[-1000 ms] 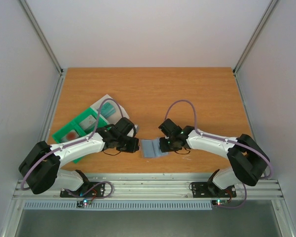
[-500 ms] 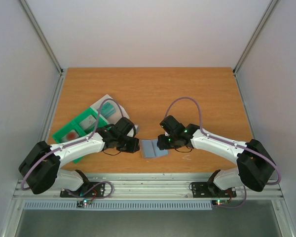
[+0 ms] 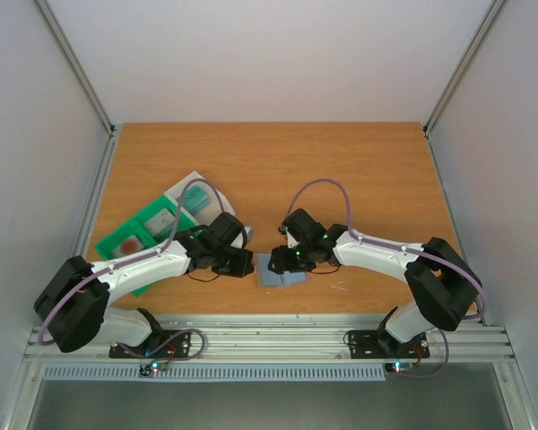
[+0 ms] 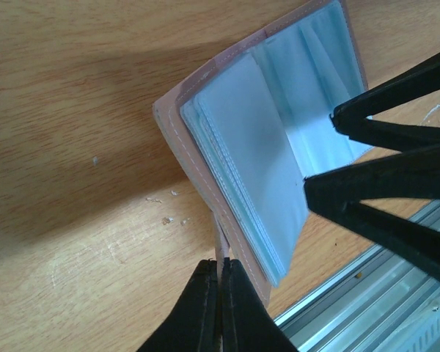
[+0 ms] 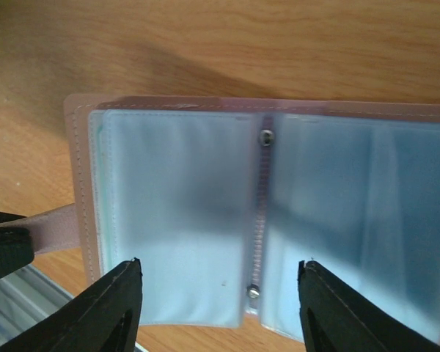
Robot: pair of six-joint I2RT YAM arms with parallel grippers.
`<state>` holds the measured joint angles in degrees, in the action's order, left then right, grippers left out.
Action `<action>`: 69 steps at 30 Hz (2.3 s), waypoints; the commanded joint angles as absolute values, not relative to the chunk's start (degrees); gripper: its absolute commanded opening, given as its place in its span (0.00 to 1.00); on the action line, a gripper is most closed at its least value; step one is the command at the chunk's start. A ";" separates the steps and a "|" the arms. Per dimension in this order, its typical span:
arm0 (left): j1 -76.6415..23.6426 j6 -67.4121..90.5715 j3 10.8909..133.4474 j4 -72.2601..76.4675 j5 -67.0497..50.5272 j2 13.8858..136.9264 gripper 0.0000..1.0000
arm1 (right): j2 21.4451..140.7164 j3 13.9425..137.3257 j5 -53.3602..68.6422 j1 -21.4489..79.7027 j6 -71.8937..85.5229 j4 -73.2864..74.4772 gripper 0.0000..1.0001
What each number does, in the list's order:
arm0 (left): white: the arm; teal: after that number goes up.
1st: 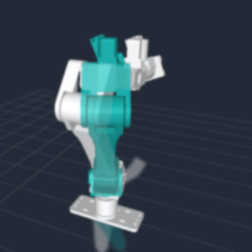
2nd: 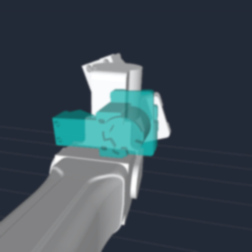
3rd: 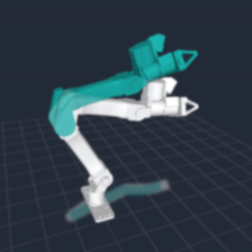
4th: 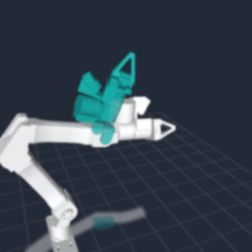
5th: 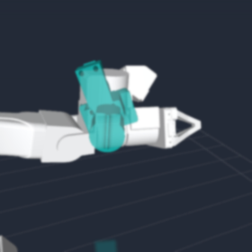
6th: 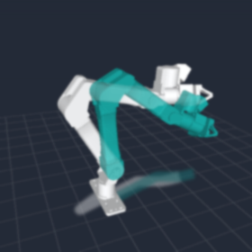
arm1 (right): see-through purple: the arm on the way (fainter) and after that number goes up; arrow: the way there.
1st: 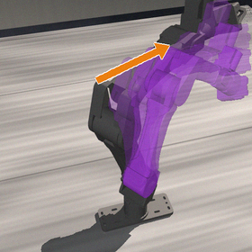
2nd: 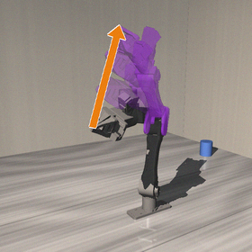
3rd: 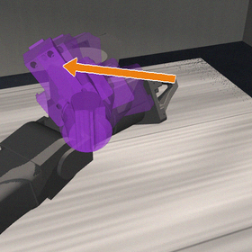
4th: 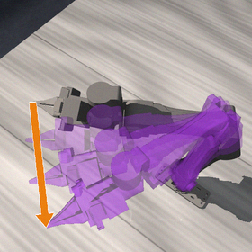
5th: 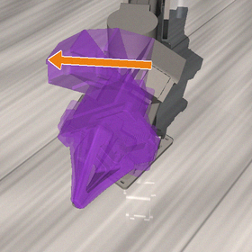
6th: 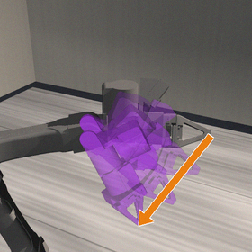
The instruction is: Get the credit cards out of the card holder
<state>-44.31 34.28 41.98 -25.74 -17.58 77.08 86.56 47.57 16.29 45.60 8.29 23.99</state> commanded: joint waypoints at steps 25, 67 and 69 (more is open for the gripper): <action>-44.03 33.68 42.96 -24.38 -17.90 77.16 0.00 | 90.66 45.71 22.94 45.79 8.27 18.67 0.63; -43.95 33.13 43.53 -23.67 -19.16 77.88 0.00 | 86.82 48.82 0.50 46.01 6.51 34.79 0.53; -43.97 33.28 43.42 -23.48 -19.41 77.74 0.01 | 84.92 49.21 -2.69 46.03 6.55 36.91 0.52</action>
<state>-44.25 34.04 42.59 -25.36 -18.87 77.95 88.53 47.18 7.81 45.93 7.55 28.38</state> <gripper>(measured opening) 0.016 0.529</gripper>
